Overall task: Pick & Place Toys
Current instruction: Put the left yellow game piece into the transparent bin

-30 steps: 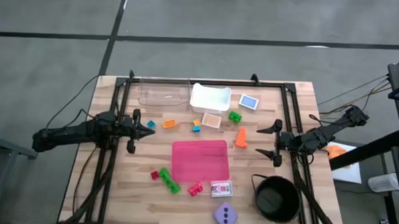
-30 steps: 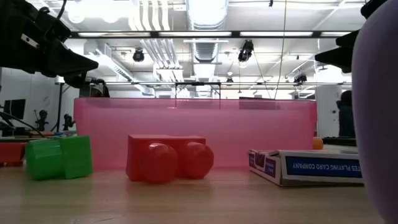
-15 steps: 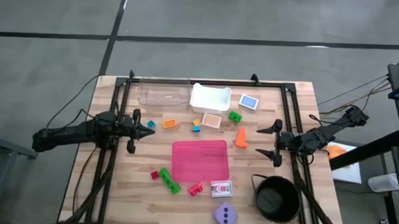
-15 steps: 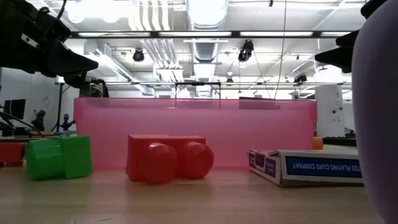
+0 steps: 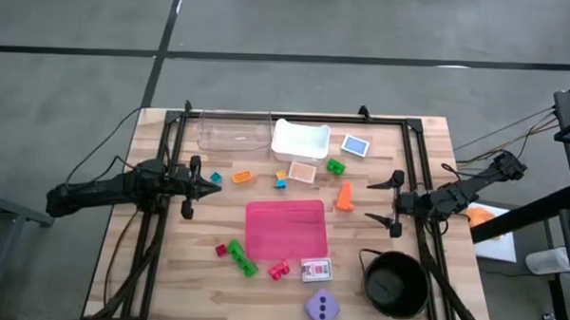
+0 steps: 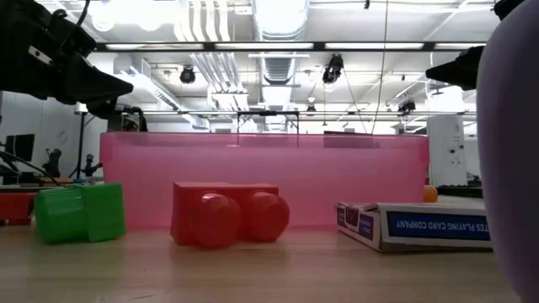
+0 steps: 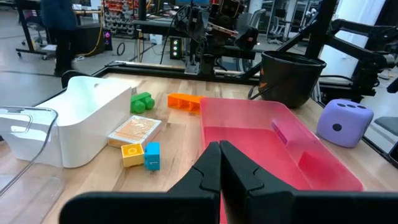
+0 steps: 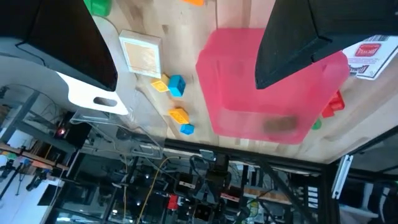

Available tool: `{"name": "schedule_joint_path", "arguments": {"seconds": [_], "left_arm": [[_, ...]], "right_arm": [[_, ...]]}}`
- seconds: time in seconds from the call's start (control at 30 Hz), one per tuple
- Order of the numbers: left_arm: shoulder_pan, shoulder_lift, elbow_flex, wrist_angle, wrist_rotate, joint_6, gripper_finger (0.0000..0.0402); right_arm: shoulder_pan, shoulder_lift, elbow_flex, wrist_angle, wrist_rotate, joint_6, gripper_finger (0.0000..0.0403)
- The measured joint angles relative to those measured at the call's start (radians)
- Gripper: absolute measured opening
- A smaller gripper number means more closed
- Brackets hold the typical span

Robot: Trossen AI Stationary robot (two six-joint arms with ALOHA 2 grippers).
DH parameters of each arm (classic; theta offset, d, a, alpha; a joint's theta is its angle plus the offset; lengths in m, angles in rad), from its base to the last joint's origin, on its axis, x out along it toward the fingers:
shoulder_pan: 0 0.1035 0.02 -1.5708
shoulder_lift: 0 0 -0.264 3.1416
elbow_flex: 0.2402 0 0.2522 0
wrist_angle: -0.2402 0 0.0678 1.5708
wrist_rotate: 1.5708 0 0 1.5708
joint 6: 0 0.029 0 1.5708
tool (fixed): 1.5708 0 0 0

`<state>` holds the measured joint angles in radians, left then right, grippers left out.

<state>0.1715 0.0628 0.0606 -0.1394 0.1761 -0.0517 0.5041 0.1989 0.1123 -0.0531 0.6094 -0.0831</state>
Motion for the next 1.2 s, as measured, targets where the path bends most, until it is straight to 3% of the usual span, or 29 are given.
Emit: {"name": "schedule_joint_path", "arguments": {"seconds": [0.6,0.97,1.2], "left_arm": [[0.0,0.0,-0.002,0.012,-0.003,0.0,0.0001],[0.0,0.0,-0.002,0.007,-0.118,0.0,0.0001],[0.0,0.0,-0.002,0.006,-0.125,0.0,0.0001]], "right_arm": [[0.0,0.0,0.0,0.016,0.004,0.008,0.038],[0.0,0.0,0.0,0.192,0.004,0.026,0.038],[-0.002,0.005,0.0,0.205,0.026,0.024,0.038]]}}
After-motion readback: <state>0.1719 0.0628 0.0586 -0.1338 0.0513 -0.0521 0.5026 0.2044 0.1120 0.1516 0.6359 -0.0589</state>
